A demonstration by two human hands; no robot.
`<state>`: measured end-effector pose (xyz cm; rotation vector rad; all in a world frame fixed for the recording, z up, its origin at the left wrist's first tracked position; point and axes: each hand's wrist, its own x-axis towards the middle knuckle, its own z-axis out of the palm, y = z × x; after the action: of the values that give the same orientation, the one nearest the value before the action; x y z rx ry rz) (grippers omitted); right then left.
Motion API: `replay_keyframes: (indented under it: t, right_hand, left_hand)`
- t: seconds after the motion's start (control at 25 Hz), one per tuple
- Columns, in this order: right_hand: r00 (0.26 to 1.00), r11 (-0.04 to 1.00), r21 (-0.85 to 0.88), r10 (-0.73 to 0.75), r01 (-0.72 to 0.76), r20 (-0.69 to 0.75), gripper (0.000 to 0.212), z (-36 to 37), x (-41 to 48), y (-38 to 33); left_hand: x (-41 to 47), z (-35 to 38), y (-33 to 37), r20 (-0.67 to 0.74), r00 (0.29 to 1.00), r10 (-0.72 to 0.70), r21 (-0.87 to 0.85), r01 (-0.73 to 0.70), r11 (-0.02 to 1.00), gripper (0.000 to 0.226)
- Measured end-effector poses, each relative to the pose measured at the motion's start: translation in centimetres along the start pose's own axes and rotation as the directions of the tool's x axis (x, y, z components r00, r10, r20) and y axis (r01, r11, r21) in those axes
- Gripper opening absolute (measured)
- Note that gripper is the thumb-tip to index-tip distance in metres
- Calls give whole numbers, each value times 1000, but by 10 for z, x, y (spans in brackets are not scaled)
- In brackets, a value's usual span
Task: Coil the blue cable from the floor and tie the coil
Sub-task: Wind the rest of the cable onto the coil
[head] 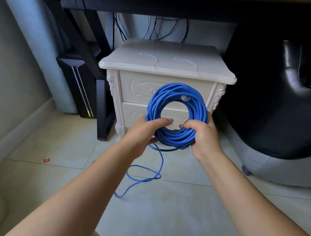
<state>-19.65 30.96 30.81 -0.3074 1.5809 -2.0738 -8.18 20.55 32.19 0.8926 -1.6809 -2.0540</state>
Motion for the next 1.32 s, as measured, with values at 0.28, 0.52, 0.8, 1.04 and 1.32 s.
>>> replay_keyframes:
  t: [0.28,0.52,0.8,1.04,1.32]
  right_hand:
    - [966,792,-555,-185,254,178,61,-4,-1,-6]
    - [882,525,-716,-175,460,437,71,-1,-13,0]
    - [896,580,-686,-234,439,376,63,0,-16,-5]
    - [952,851,-467,-109,239,287,41,-6,-9,-6]
    - [973,996,-84,-4,24,231,45,-5,-3,9]
  left_hand:
    - [1,-19,12,214,922,324,400,-385,832,99]
    - [-5,-9,2,257,895,364,769,-418,484,74]
    - [-5,-2,6,61,885,462,723,-358,591,29]
    - [-1,-4,8,-180,912,369,504,-237,831,22]
    - [-1,-1,11,-306,941,147,-3,-155,988,24]
